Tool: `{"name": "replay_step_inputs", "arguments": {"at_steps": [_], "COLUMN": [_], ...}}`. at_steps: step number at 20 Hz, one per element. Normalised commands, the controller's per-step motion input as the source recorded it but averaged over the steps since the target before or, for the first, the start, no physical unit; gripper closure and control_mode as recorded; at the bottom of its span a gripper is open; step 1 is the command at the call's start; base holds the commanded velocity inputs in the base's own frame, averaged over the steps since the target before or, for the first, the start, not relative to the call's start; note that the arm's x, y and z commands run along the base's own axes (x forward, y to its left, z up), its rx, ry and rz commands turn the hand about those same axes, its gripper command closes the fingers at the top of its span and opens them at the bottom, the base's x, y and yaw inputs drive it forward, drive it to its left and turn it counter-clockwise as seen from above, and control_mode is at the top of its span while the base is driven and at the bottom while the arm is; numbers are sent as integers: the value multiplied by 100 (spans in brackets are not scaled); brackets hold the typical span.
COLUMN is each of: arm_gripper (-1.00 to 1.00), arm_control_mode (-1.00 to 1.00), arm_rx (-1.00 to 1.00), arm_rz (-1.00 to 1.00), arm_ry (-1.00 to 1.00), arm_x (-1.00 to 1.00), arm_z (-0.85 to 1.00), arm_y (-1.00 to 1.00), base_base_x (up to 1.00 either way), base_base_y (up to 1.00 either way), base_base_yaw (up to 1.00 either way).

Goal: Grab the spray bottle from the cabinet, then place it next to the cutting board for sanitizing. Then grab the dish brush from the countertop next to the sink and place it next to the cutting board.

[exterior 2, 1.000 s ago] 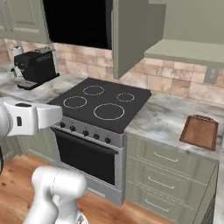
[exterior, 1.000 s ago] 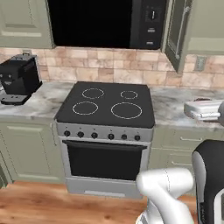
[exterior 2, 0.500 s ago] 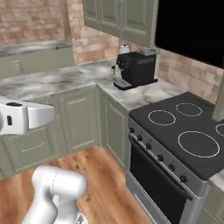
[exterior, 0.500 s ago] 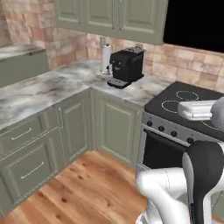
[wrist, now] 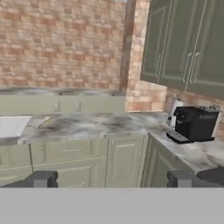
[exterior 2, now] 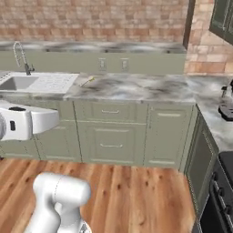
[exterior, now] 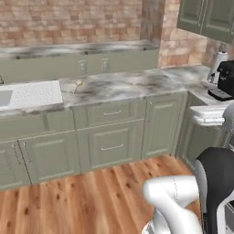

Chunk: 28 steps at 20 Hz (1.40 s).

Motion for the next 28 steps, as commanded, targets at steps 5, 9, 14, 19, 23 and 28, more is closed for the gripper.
{"name": "replay_step_inputs", "arguments": {"at_steps": [5,9,14,19,23,28], "arm_gripper": [-100,-100,-100,-100,-100,-100], "arm_control_mode": [100,100,100,100,100,100], "arm_rx": [0,0,0,0,0,0], "arm_rz": [0,0,0,0,0,0], "arm_ry": [0,0,0,0,0,0], "arm_x": [0,0,0,0,0,0], "arm_z": [0,0,0,0,0,0], "arm_y": [0,0,0,0,0,0], "base_base_x": [65,97,100,100,93,69], "base_base_y": [75,100,92,14,1,32], "base_base_yaw": [61,23,10,4,4,-1]}}
